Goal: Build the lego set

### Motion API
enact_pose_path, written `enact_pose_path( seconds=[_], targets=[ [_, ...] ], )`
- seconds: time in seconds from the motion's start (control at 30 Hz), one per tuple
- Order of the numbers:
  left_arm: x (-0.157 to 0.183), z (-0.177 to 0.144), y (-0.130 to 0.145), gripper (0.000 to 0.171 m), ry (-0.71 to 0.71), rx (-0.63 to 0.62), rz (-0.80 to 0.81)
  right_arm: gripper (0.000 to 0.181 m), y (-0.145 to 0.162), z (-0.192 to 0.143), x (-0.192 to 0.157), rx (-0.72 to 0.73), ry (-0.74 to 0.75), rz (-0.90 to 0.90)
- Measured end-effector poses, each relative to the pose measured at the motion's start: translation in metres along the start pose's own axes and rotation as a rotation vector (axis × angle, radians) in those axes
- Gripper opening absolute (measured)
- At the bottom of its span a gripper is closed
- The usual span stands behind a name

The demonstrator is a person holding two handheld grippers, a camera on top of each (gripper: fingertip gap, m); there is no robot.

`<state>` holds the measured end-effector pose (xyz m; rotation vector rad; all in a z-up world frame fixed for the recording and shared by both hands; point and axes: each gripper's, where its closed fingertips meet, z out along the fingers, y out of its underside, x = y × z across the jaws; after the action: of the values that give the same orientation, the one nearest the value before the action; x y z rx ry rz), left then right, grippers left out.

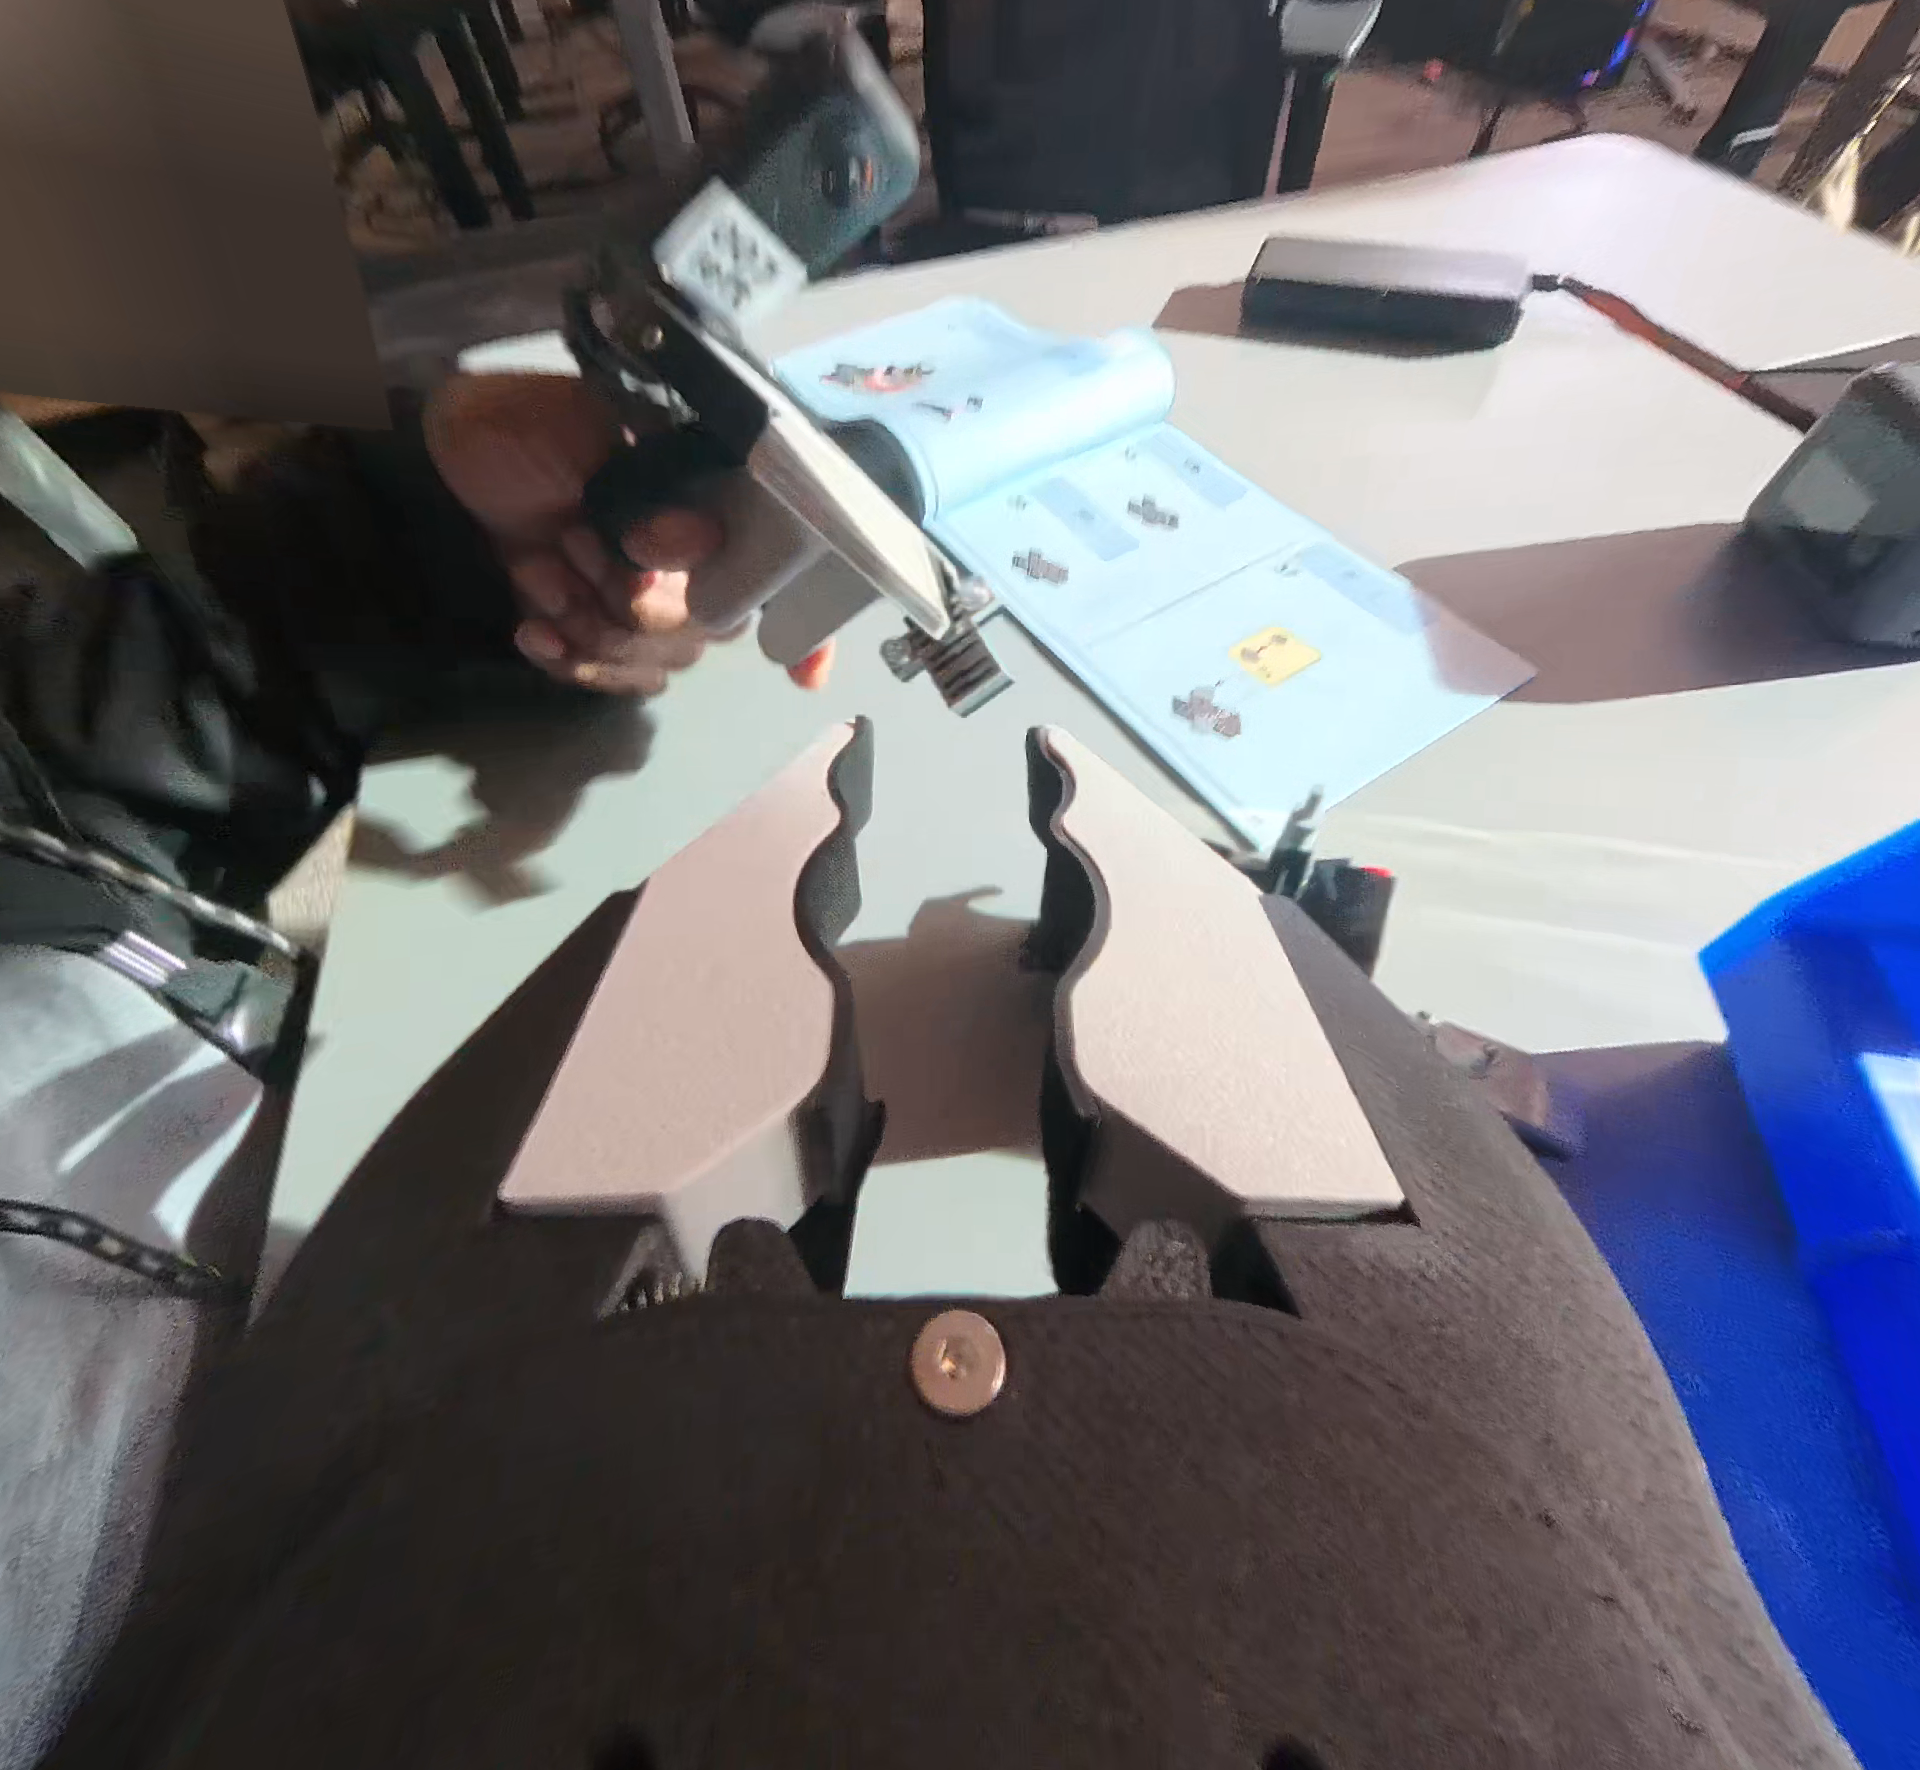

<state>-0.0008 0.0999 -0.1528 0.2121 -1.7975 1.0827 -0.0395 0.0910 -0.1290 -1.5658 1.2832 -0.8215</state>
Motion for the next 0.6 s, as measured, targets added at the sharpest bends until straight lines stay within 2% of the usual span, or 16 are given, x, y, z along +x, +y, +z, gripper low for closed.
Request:
enact_pose_path(
  seconds=[0.07, 0.23, 0.47, 0.6],
  targets=[
    [-0.021, -0.003, 0.014, 0.010, -0.151, -0.092, 0.031, 0.032, 0.016, 0.009, -0.004, -0.082, 0.009, -0.020],
    [-0.028, 0.007, 0.036, 0.010, -0.232, -0.228, 0.067, 0.034, 0.047, 0.030, -0.011, -0.237, 0.025, -0.081],
    [-0.036, 0.004, 0.035, 0.012, -0.297, -0.226, 0.075, 0.035, 0.064, 0.040, -0.007, -0.298, 0.018, -0.011],
    [-0.040, 0.004, 0.034, 0.024, -0.332, -0.232, 0.074, 0.035, 0.065, 0.040, -0.005, -0.299, 0.014, 0.009]
  ],
)
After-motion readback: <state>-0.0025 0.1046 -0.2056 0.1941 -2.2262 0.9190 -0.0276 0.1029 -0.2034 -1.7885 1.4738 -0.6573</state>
